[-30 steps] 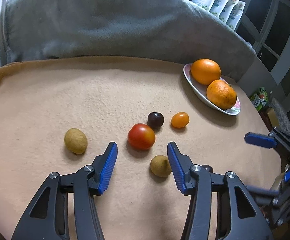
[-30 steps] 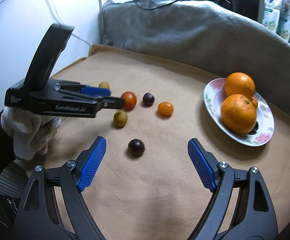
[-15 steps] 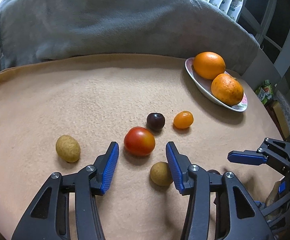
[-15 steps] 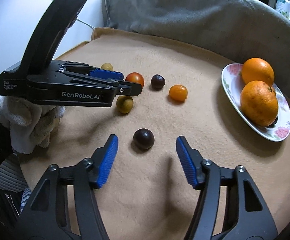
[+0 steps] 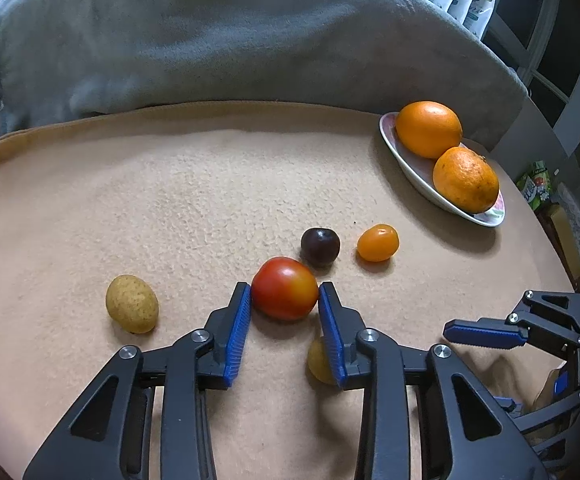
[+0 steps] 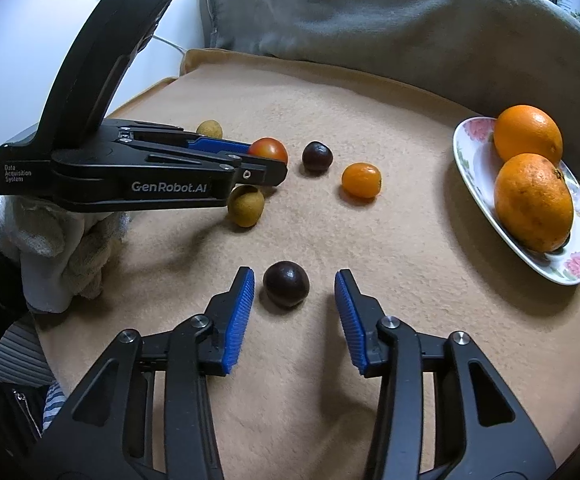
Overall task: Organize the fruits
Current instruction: 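Grasp the red tomato with the left tool while the right tool grasps the dark fruit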
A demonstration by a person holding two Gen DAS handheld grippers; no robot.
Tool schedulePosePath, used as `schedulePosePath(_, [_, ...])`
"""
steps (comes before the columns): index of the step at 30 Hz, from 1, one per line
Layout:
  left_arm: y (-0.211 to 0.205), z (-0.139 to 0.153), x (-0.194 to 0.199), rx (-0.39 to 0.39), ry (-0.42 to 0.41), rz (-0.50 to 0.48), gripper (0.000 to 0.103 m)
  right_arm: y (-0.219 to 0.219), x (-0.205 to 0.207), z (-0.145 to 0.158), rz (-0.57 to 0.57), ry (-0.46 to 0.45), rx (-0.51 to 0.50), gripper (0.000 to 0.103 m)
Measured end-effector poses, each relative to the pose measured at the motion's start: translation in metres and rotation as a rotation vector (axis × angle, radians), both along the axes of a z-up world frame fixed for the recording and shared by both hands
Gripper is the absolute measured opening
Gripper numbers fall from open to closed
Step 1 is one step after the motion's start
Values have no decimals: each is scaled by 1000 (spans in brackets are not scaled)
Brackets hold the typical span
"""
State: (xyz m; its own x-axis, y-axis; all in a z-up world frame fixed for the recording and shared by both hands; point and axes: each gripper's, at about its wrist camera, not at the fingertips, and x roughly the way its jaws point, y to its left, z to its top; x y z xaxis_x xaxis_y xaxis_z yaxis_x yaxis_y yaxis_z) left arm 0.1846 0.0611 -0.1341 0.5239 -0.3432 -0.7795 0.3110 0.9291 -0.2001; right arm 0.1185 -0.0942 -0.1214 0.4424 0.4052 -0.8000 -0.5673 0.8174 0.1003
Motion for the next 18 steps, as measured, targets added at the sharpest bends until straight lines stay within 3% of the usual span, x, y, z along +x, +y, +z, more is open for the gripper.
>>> schedulePosePath(8, [0, 1, -1, 2, -2, -1, 33, 4, 1, -3, 15, 13, -8, 25])
schedulePosePath(18, [0, 4, -2, -5, -7, -3, 33, -4, -1, 2, -2, 10, 22, 25])
